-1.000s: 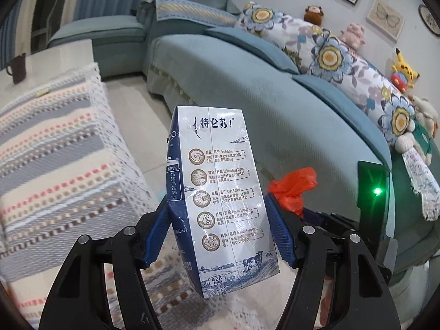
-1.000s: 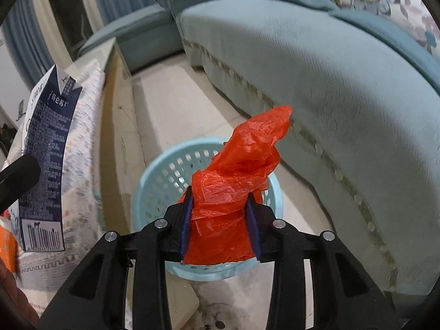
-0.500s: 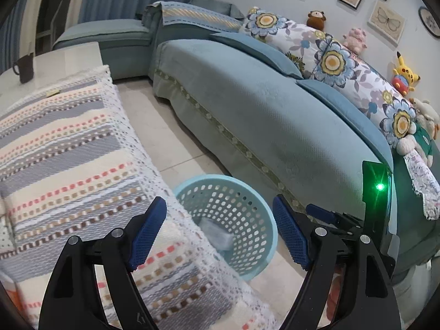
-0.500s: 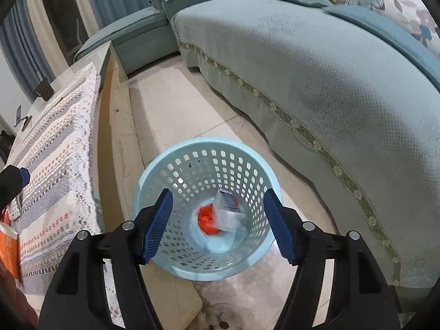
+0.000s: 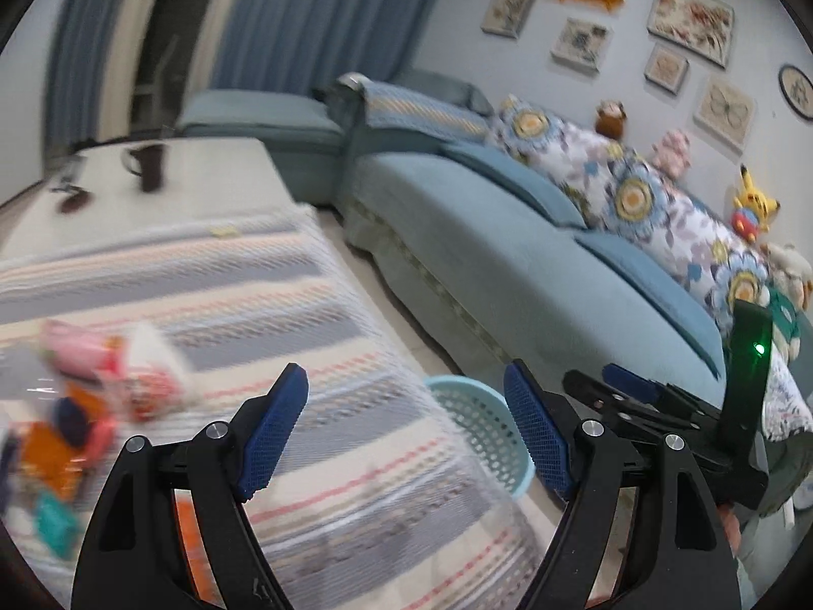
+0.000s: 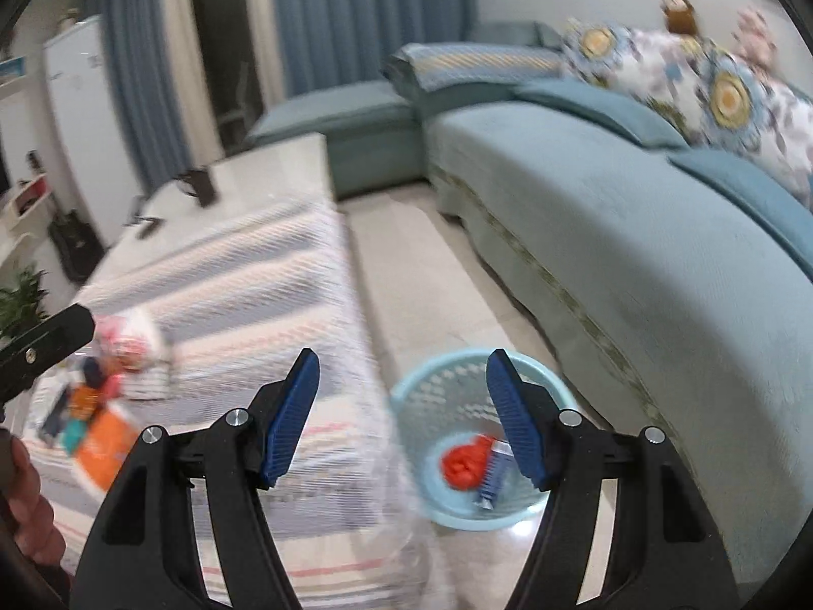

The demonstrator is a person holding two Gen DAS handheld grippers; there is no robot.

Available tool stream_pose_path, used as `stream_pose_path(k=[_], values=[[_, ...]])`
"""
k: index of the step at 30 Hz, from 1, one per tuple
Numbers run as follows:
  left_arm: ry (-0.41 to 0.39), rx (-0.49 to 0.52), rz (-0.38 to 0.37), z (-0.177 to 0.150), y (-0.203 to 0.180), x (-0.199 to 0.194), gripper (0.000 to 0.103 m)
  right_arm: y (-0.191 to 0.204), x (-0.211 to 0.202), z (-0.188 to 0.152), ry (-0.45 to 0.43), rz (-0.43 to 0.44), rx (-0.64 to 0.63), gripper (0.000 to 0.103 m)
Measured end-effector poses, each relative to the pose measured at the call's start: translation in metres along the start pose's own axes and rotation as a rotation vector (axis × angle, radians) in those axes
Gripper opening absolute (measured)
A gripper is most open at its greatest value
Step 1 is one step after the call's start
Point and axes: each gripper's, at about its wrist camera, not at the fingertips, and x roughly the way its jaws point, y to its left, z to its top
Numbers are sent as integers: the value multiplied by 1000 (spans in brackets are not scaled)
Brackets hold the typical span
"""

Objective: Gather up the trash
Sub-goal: 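Grasp the orange cup with the right tool while the left tool grasps another milk carton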

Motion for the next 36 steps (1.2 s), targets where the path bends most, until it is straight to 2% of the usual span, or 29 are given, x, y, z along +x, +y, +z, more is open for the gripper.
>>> stream_pose_path(k=[3, 8, 14, 17, 22, 30, 33, 36], values=[[-39, -13, 74, 5, 36, -50, 78, 39, -18, -1, -17, 54, -27, 65], [-66, -47, 190, 2, 99, -112, 83, 102, -30, -10, -27, 124, -61, 65], [-40, -65, 308, -16, 177, -153, 87, 171, -19, -37, 20, 173, -127, 65], [15, -86, 359, -33, 218, -155, 87, 200, -4, -52, 73, 203, -144, 65], [113, -122, 389, -66, 278, -147, 87, 230, 23, -76, 165, 242, -140, 65], [182, -132, 417, -78, 310, -118, 87, 255, 52, -94, 244, 235, -156, 65], [227, -127, 458, -82, 320, -103, 83, 256, 63, -97, 279, 232, -144, 65], [281, -131, 476, -85, 327, -92, 73, 257, 76, -101, 318, 236, -122, 65]])
